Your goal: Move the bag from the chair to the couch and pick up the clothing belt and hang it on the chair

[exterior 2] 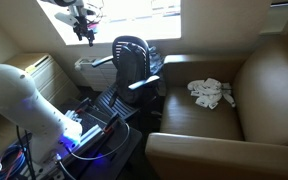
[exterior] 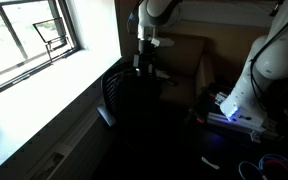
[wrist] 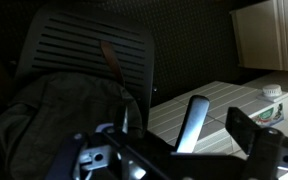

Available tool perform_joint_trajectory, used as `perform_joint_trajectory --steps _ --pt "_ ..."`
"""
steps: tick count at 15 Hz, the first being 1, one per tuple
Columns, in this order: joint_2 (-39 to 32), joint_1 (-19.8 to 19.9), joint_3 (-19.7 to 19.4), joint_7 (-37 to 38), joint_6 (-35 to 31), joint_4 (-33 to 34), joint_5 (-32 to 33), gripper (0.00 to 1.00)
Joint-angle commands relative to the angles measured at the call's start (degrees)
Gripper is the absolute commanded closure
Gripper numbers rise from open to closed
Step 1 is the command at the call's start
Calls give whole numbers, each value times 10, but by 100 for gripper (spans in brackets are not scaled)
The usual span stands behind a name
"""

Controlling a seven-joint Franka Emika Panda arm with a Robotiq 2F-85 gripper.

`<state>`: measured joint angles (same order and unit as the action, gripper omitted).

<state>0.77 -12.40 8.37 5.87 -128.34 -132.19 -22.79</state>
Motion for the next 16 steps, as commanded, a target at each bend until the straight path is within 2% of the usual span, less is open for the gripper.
perform_joint_trajectory --steps 1,6,8,9,11,12,16 --pt "-31 18 -2 67 20 25 -10 0" --pt "-176 40 -26 145 -52 53 -6 0" --pt "-227 40 -33 188 -44 81 -12 0" --pt "-176 41 -29 155 -50 41 -1 0" --pt "-223 41 -33 175 -50 66 -1 0" --pt "-213 24 -43 206 -74 60 26 0" --pt "-234 46 -54 310 -44 116 -21 0"
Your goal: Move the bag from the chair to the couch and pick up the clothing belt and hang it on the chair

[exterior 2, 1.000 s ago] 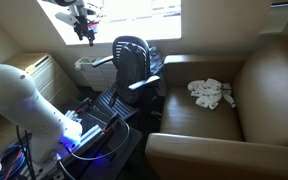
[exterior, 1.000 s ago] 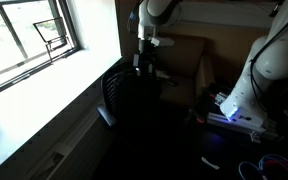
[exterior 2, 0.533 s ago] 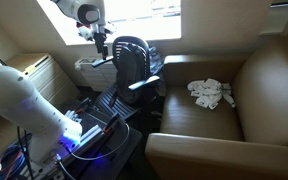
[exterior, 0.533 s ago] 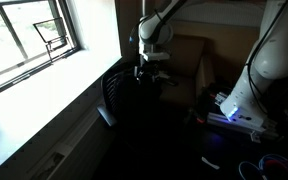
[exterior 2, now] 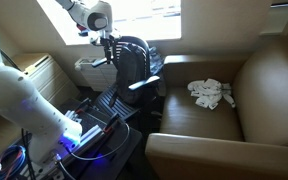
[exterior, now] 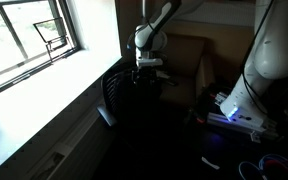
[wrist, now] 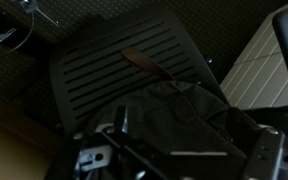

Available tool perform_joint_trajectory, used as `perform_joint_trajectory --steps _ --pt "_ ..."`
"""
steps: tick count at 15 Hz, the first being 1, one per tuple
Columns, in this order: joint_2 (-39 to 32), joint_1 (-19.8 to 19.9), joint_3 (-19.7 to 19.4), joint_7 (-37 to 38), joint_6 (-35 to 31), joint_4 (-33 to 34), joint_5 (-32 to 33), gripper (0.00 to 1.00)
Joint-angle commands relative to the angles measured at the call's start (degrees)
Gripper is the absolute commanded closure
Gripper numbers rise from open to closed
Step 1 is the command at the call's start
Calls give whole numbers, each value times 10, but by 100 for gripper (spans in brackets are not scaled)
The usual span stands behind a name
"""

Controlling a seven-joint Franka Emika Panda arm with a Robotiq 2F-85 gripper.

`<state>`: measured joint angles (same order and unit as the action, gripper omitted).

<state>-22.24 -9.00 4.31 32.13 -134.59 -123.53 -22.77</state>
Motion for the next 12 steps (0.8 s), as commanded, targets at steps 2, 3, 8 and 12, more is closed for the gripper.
perform_joint_trajectory --steps 2,3,8,12 --pt "-10 23 -28 83 3 42 -25 0" --pt "-15 32 -37 95 -5 46 -29 0" --pt "-12 41 -45 112 -2 44 -14 0" --pt "-12 33 -37 193 -67 42 -69 0"
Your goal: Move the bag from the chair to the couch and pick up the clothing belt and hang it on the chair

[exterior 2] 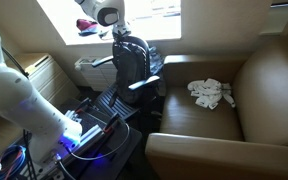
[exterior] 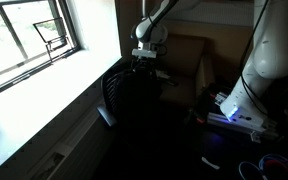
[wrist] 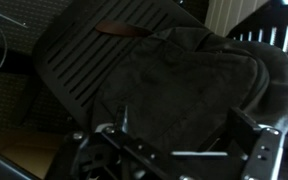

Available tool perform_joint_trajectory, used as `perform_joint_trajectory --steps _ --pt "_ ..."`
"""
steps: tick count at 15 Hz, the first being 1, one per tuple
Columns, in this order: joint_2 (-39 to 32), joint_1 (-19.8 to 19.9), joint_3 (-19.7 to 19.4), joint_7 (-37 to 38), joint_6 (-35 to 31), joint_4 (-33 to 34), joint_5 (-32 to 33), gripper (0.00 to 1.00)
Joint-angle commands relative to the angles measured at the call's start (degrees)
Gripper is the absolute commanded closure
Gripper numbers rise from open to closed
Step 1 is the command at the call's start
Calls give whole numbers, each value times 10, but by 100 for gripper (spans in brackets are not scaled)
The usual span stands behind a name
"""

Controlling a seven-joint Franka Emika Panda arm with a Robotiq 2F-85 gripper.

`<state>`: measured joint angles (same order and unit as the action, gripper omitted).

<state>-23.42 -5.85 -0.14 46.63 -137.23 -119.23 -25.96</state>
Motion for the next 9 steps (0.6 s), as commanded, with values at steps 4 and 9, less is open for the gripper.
perform_joint_trajectory --steps 4,9 --pt "-27 -16 5 167 -118 11 -48 0" --pt "3 -27 -1 166 -110 -20 22 0"
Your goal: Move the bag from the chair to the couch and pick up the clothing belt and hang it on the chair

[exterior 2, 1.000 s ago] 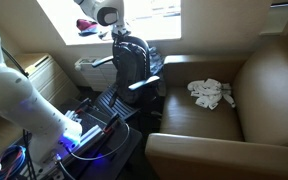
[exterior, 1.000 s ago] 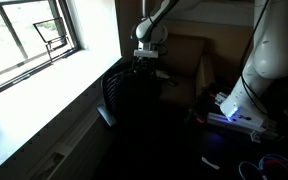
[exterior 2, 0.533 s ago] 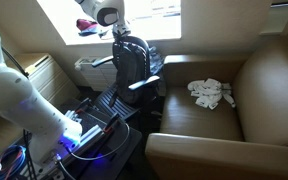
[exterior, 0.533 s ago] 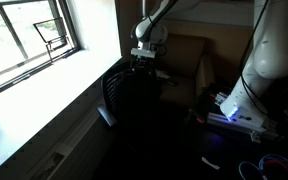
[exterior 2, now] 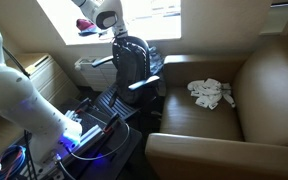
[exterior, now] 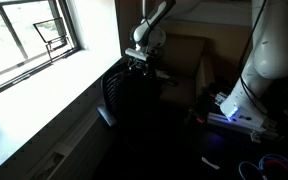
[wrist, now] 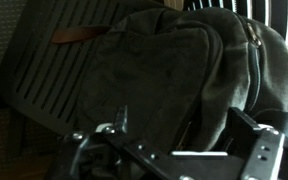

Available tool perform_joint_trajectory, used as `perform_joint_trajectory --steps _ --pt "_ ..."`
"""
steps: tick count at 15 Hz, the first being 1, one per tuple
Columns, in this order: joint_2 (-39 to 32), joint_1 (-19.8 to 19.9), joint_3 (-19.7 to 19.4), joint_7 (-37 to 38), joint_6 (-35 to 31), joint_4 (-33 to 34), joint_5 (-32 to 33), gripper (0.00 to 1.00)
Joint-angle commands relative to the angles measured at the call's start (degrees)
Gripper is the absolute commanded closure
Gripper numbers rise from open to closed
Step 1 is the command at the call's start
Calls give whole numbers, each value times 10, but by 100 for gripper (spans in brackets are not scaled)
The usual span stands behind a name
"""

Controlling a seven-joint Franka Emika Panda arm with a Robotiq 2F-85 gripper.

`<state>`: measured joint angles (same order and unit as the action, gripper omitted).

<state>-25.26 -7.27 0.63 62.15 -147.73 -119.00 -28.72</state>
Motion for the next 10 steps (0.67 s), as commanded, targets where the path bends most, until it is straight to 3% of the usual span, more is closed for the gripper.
perform_joint_trajectory --steps 1,6,7,10 --pt "16 -18 -8 21 -31 -22 56 0" --pt "-10 -47 -6 82 -110 -9 89 0" --pt "-5 -32 3 69 -86 -5 82 0" --pt "-9 -40 3 78 -97 -5 87 0"
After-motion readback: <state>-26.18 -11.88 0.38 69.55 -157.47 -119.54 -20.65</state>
